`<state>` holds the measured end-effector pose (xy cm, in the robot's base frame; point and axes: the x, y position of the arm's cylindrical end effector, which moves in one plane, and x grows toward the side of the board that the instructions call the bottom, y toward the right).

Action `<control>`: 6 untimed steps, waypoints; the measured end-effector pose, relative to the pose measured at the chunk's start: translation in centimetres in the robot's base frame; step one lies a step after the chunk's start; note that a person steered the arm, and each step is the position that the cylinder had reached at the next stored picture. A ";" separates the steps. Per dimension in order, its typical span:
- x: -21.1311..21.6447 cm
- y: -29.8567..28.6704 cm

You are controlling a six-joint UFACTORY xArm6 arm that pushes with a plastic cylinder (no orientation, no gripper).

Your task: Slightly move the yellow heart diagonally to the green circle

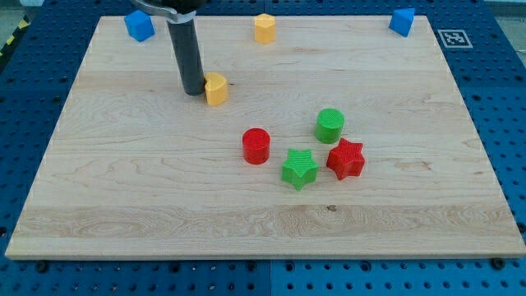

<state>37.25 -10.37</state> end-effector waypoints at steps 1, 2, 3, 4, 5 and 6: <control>0.0 1.4; 0.0 3.4; 0.3 5.4; 1.1 6.7; 1.7 9.1; 1.7 10.9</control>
